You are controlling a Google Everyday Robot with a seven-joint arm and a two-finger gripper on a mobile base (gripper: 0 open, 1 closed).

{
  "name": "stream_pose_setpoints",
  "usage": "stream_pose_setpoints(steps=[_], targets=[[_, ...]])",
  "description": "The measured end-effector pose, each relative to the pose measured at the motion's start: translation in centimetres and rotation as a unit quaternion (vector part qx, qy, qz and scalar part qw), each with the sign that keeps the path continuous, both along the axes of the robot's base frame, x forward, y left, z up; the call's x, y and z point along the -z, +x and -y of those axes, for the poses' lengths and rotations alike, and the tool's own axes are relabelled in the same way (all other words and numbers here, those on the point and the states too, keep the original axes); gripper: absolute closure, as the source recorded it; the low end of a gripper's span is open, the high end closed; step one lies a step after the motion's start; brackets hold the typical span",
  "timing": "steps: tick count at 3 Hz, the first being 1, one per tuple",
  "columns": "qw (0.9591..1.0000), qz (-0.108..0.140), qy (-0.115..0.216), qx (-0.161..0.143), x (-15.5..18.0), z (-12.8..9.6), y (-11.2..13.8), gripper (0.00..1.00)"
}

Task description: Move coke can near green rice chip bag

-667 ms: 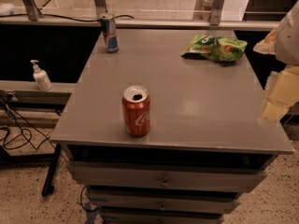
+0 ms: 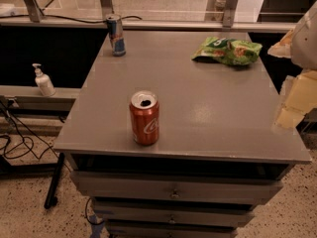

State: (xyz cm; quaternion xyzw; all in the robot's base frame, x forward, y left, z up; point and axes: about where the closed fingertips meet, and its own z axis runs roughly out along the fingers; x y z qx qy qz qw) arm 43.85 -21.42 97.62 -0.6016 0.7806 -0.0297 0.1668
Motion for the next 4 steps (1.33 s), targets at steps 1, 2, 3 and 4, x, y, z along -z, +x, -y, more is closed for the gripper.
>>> stream_pose_setpoints(steps=[1,2,3,4], targets=[[0.9992,0.007,0.040,-0.002,1.1,-1.2,-0.1,0.00],[0.9911,0.018,0.131,-0.020,5.3,-4.1,-0.4,0.00],[0.9745,0.029,0.218,-0.045,8.1,-8.0,0.2,0.00],[0.9451,0.027,0.321,-0.056,10.0,-12.1,1.0,0.00]])
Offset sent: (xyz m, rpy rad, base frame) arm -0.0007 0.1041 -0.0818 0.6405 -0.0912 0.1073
